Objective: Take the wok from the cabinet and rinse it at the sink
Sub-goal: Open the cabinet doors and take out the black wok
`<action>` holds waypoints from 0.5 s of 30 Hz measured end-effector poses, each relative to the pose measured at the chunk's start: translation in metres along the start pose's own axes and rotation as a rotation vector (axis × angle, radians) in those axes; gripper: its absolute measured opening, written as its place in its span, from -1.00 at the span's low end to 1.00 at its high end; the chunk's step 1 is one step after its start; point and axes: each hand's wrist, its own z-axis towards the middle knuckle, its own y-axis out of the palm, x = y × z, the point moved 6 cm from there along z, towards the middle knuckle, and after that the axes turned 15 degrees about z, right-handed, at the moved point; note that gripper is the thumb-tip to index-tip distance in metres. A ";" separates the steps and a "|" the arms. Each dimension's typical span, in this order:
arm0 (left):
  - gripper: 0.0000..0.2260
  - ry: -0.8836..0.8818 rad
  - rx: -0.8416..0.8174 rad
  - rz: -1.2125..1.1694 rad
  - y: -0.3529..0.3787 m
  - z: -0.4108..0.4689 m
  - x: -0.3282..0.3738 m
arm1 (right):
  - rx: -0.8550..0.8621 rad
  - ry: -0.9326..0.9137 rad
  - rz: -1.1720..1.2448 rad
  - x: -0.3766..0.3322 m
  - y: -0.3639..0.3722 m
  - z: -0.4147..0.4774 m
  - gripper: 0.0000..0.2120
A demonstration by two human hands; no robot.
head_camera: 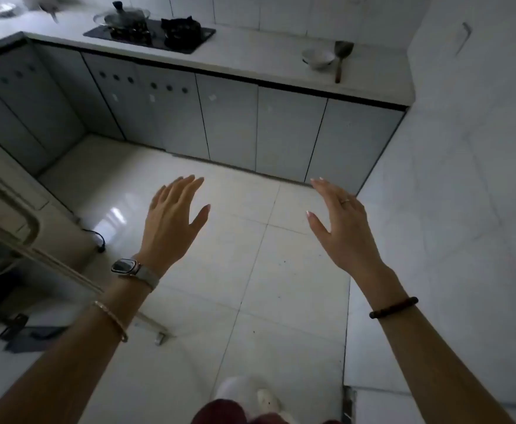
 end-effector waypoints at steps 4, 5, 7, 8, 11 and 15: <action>-0.56 -0.031 0.004 -0.015 0.015 0.008 -0.003 | -0.018 0.021 -0.013 0.012 0.008 0.007 -0.49; -0.56 -0.038 0.000 -0.023 0.019 0.011 -0.003 | -0.026 0.032 -0.005 0.017 0.011 0.008 -0.49; -0.56 -0.046 -0.012 -0.027 0.028 0.019 -0.003 | -0.029 0.034 0.001 0.024 0.016 0.015 -0.49; -0.56 -0.053 -0.013 -0.033 0.033 0.026 -0.005 | -0.026 0.032 0.001 0.028 0.016 0.020 -0.49; -0.55 -0.062 -0.021 -0.032 0.049 0.048 -0.010 | -0.026 0.050 -0.010 0.042 0.024 0.040 -0.50; -0.56 -0.082 -0.016 -0.047 0.075 0.091 -0.025 | -0.042 0.076 -0.027 0.057 0.041 0.082 -0.50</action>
